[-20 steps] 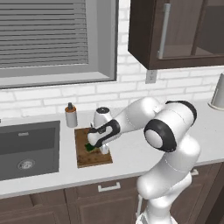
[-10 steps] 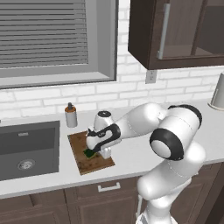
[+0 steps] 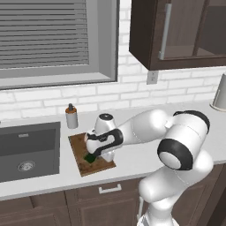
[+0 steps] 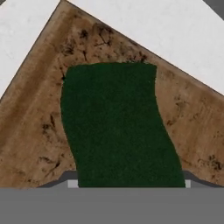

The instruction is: Pick up the sponge from the counter and clean the cutting board by briefly scrubbing or pressing down on the cutting board. Once finished, release the sponge.

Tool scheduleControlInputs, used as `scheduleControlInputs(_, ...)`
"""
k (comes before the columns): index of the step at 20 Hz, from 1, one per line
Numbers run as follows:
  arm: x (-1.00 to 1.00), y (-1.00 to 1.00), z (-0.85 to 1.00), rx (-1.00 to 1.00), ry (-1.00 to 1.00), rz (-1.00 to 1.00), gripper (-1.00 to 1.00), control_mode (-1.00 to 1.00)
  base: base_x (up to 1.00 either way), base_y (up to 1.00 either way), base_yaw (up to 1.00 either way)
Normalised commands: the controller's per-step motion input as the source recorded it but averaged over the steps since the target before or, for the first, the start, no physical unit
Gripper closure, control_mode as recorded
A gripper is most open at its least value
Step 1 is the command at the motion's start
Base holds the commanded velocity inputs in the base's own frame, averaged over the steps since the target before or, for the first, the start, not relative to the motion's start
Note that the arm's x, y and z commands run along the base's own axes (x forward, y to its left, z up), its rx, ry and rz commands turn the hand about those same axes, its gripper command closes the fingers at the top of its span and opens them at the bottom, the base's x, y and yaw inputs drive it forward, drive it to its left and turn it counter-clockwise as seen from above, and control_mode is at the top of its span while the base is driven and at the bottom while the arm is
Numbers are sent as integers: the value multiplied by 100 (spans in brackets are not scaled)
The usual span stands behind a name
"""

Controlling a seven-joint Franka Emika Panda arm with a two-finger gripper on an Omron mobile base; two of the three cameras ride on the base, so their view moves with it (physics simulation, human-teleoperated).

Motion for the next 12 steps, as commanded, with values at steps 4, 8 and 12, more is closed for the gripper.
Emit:
scheduleControlInputs(4, -2, 2, 1, 0, -2, 21, 100, -100, 0, 0, 0)
scheduleControlInputs(8, -2, 27, 8, -1, -4, 24, 100, -100, 0, 0, 0)
scheduleControlInputs(12, -2, 33, 11, 0, -5, 27, 100, -100, 0, 0, 0)
